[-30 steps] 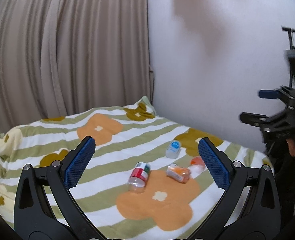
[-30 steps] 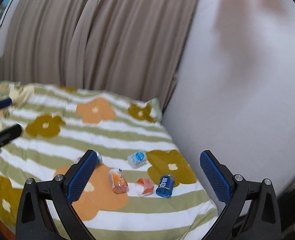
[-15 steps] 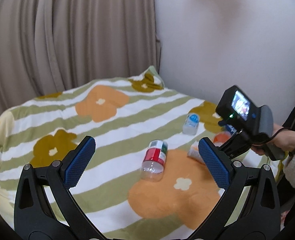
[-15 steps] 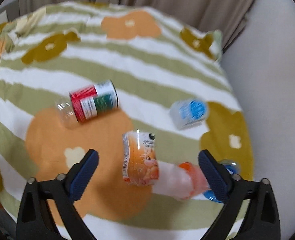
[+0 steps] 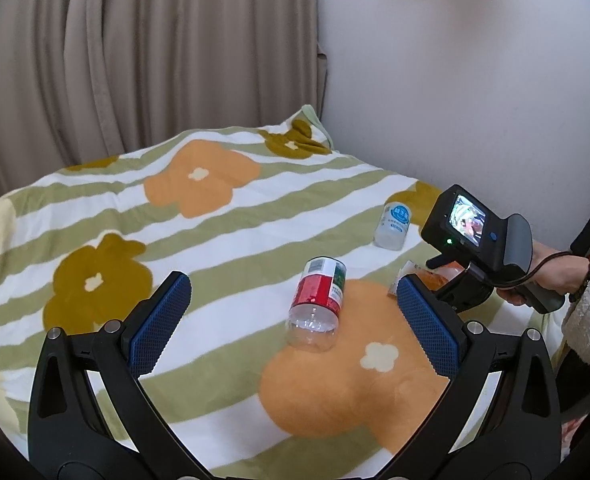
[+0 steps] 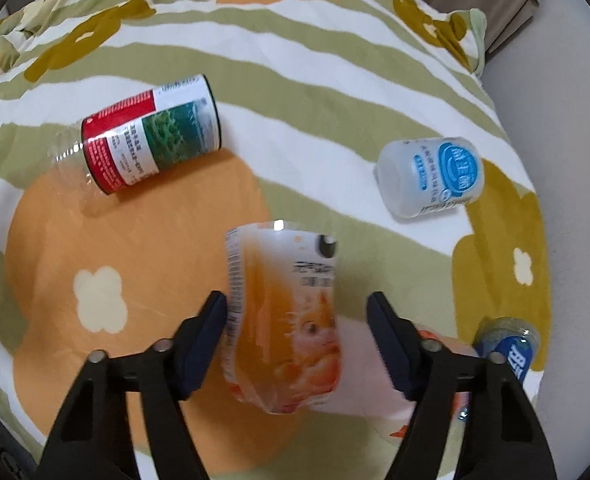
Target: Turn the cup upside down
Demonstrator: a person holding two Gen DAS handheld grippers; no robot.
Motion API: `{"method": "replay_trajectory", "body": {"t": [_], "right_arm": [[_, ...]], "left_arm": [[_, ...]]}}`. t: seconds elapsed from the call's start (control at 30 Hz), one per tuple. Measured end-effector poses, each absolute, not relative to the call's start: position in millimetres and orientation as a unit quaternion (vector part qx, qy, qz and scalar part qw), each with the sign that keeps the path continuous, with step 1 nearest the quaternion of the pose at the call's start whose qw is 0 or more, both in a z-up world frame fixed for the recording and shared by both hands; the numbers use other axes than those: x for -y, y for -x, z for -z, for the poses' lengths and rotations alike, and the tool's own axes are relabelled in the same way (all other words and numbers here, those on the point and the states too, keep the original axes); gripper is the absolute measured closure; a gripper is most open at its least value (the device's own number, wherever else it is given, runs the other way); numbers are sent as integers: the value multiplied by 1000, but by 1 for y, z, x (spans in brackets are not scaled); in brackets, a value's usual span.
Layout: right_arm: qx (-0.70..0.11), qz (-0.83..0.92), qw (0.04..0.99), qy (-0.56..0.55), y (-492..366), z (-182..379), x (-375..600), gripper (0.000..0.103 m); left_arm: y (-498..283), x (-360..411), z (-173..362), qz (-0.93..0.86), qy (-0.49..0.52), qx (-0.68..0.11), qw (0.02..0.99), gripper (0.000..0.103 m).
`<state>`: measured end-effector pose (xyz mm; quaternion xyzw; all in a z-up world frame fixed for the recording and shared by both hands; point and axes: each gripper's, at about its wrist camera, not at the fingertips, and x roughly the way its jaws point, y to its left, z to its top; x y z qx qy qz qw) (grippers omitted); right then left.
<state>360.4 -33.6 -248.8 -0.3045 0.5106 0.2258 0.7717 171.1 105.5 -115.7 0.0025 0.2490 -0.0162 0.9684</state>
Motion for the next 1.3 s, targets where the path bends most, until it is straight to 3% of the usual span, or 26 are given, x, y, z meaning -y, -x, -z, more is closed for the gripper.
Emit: {"method": "replay_trajectory", "body": {"t": [0.2,0.47,0.67,0.97,1.03,1.07,1.1,1.3], "right_arm": [[-505,-242,766,316,-353,237,29,52],[-453,-371,703,404,-265,190,8,52],[-450,-409,635,477,-209,224,-11,52],[-453,-405,633,480,-216,252,-15,50],[-461,-404,631,475,-220,253,-15,40],[-463,-405,633,471,-219,252,-15,19],[-460,-407,637,466,-221,252,-14,4],[-441,-402,686,416,-214,223,-1,2]], "left_arm": [[-161,-109,110,15,-3,-242,970,0],[-128,-116,92,18,-22,-219,975,0],[-110,-119,89,19,-25,-217,976,1],[-94,-122,92,6,-33,-228,973,0],[-93,-122,93,6,-34,-231,972,0],[-92,-121,93,7,-35,-232,972,0],[-92,-120,93,9,-36,-233,972,0],[-90,-110,93,33,-62,-238,969,0]]}}
